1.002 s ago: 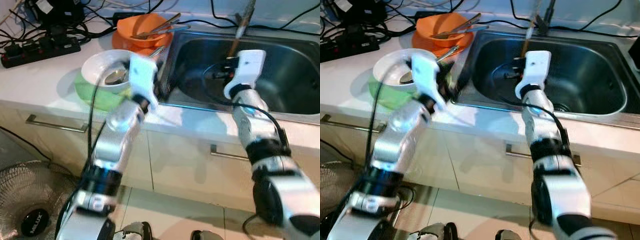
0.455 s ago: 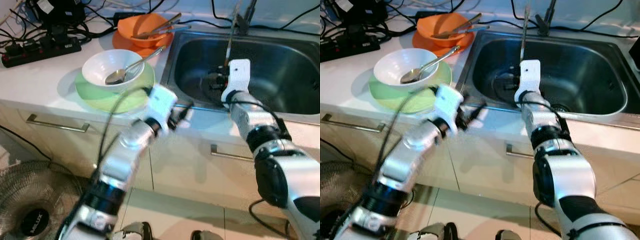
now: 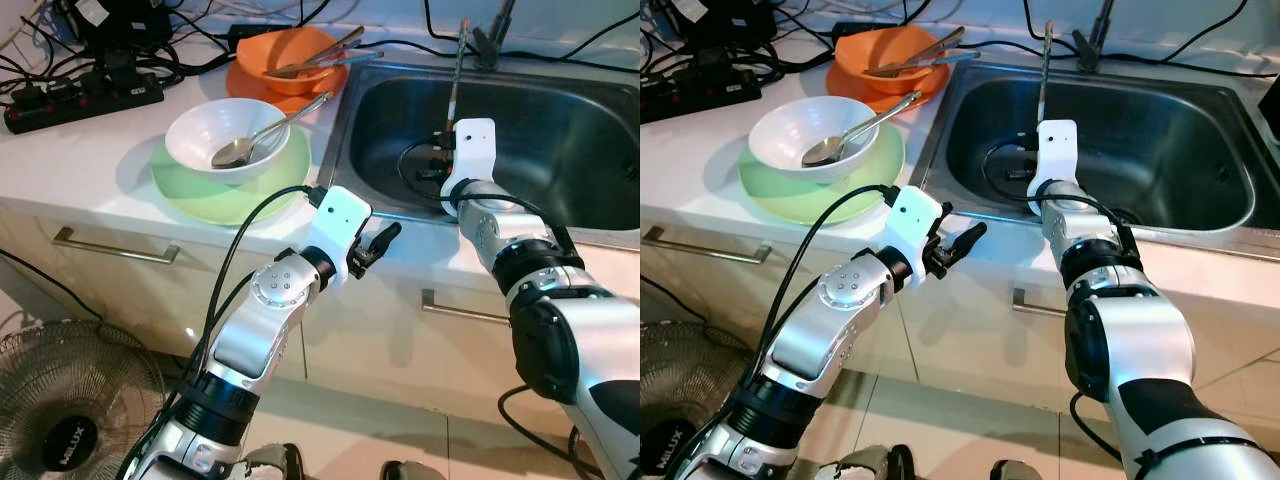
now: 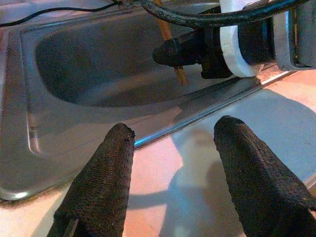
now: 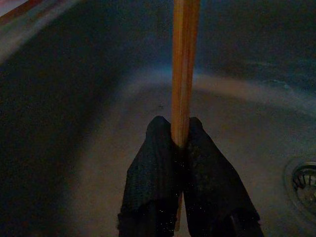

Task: Kitchen organization

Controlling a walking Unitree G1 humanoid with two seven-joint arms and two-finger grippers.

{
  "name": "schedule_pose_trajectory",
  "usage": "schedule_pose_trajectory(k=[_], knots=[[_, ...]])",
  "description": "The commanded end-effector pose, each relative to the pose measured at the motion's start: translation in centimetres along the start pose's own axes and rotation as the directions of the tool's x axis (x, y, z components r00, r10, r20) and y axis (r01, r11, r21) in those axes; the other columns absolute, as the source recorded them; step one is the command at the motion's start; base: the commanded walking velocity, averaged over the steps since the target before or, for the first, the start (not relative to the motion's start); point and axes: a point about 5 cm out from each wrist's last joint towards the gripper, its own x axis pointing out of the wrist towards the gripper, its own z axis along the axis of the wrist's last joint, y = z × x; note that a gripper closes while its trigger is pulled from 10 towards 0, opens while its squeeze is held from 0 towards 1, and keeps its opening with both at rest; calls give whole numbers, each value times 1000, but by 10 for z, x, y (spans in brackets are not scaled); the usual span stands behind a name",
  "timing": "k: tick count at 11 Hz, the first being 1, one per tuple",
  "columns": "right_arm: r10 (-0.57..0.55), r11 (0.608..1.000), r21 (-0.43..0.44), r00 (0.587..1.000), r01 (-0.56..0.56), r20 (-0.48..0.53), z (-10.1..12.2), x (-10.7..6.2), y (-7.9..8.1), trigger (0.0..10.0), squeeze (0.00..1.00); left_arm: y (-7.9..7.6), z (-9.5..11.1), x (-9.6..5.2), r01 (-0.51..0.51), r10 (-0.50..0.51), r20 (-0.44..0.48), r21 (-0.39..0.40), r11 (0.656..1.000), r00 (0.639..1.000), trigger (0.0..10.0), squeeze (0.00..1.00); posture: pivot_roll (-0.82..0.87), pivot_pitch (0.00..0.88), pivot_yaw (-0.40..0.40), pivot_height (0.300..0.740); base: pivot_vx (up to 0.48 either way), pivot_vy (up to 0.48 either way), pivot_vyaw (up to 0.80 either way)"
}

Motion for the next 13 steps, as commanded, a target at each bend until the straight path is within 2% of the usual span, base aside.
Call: schedule_pose_trajectory(k=[1,3,6,7,8,9,10,12,13], knots=[[5,1000,-1,999,-5,-43,-5,0,0,10000,0,-3,-1,-2,5,-5,-9,10,1000,1000,10000,0,78,88,12,740,0,0,0],[13,999,-34,999,-15,-46,-6,0,0,10000,1000,1,0,-2,-20,20,-9,15,1000,1000,10000,0,80,88,6,740,0,0,0],[11,999,-32,999,-13,-43,-6,0,0,10000,1000,3,-1,-3,-32,32,-10,17,999,999,10000,0,79,74,5,740,0,0,0],[11,999,-44,999,-13,-35,-4,0,0,10000,608,3,-1,-3,-32,33,-10,18,999,999,10000,0,79,71,4,740,0,0,0],[18,999,-47,1000,-18,2,2,0,1,10000,0,3,-1,-3,-35,35,-8,19,999,999,10000,0,80,65,3,740,0,0,0],[6,998,-62,997,-1,79,14,0,-1,10000,0,4,0,-4,-48,48,9,22,999,999,10000,0,77,58,3,740,0,0,0],[24,999,-32,985,-19,169,28,-1,1,10000,0,7,4,-3,-82,79,47,49,995,996,10000,0,73,53,4,740,0,0,0],[58,997,18,934,-69,353,50,-6,5,10000,0,15,11,-3,-158,147,121,86,984,982,10000,0,56,44,6,740,0,0,0],[68,996,18,912,-82,406,51,-9,6,10000,0,17,13,-3,-196,179,139,123,973,974,10000,0,48,39,5,740,0,0,0]])
